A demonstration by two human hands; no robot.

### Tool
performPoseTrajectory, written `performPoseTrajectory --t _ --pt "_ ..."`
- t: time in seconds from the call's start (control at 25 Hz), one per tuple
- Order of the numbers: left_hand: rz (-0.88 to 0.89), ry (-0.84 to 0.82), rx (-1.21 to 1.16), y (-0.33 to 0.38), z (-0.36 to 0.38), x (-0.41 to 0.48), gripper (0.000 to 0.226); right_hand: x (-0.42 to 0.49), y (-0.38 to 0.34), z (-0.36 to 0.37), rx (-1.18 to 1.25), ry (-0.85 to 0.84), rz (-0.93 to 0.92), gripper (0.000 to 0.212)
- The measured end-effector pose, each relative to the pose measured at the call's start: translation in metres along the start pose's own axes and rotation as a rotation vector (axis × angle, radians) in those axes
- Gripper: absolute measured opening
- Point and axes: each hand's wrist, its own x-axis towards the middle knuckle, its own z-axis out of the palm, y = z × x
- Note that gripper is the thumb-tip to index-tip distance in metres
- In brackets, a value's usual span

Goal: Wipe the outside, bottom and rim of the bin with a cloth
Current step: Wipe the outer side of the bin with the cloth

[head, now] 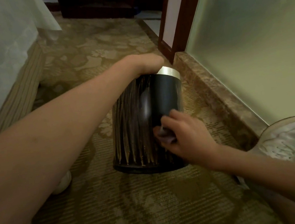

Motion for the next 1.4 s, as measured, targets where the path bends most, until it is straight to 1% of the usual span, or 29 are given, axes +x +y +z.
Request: performPoseTrajectory --t 0.08,0.16,0.24,0.28,0.32,0.4,0.48,0.52,0.6,0.72,0.8,0.84,0.96,1.0,1.04,1.08,1.12,1.16,1.2,1.28,1.32,1.4 --pt "0.003 0.007 -0.057 -0.005 0.000 0.002 0.036 -0.024 -0.010 0.005 0.029 -0.085 -0.053 0.015" --pt "-0.008 0.032 -0.078 -0.007 0.001 0.001 0.032 -0.033 -0.011 0.004 0.053 -0.211 -0.106 0.015" --pt "-0.001 0.036 -0.065 -0.008 0.002 0.005 0.031 -0.018 -0.003 -0.011 0.078 -0.335 -0.162 0.016" --pt "-0.001 0.025 -0.068 -0.007 0.003 0.007 0.031 -0.005 0.003 -0.023 0.102 -0.347 -0.177 0.021" --pt "0.006 0.027 -0.081 -0.007 0.004 0.009 0.030 0.010 0.009 -0.034 0.133 -0.300 -0.167 0.025" --pt "0.007 0.003 -0.134 -0.010 0.003 0.008 0.024 0.040 0.019 -0.053 0.182 -0.115 -0.059 0.026" --pt "-0.009 0.027 -0.184 -0.012 0.001 0.006 0.018 0.057 0.021 -0.054 0.095 0.047 0.058 0.026" --pt "-0.017 0.031 -0.186 -0.013 0.001 0.006 0.019 0.057 0.019 -0.045 0.010 0.086 0.073 0.024" --pt "-0.022 0.025 -0.177 -0.014 0.000 0.006 0.025 0.046 0.011 -0.024 -0.117 0.087 0.016 0.020" --pt "-0.057 0.049 -0.204 -0.020 -0.002 0.005 0.037 0.016 -0.001 -0.003 -0.108 0.031 -0.068 0.022" --pt "-0.078 0.050 -0.213 -0.023 -0.003 0.003 0.040 -0.005 -0.009 0.002 -0.050 -0.025 -0.130 0.022" --pt "-0.078 0.049 -0.217 -0.022 -0.004 0.002 0.040 -0.015 -0.013 0.002 -0.025 -0.081 -0.154 0.022" --pt "-0.062 0.034 -0.235 -0.018 -0.005 -0.001 0.038 -0.021 -0.017 -0.006 0.040 -0.358 -0.147 0.017" --pt "-0.057 0.019 -0.243 -0.017 -0.004 -0.003 0.037 -0.010 -0.012 -0.015 0.117 -0.472 -0.097 0.016" --pt "-0.047 0.008 -0.259 -0.017 -0.004 -0.002 0.036 0.004 -0.004 -0.026 0.253 -0.550 -0.003 0.014" --pt "-0.036 -0.002 -0.275 -0.016 -0.005 -0.004 0.034 0.020 0.006 -0.037 0.398 -0.558 0.112 0.013" --pt "-0.023 -0.009 -0.294 -0.015 -0.006 -0.004 0.033 0.035 0.017 -0.049 0.505 -0.491 0.216 0.014" --pt "-0.013 -0.014 -0.310 -0.016 -0.008 -0.005 0.034 0.051 0.027 -0.060 0.557 -0.381 0.289 0.015" --pt "-0.005 -0.020 -0.323 -0.016 -0.011 -0.006 0.036 0.065 0.035 -0.069 0.531 -0.255 0.319 0.014" --pt "0.022 -0.057 -0.358 -0.019 -0.017 -0.008 0.043 0.085 0.043 -0.077 0.330 -0.034 0.296 0.016" --pt "0.045 -0.102 -0.379 -0.021 -0.021 -0.010 0.045 0.093 0.043 -0.074 0.221 0.046 0.264 0.017" --pt "0.091 -0.204 -0.380 -0.024 -0.028 -0.013 0.048 0.103 0.037 -0.065 0.069 0.148 0.194 0.018"
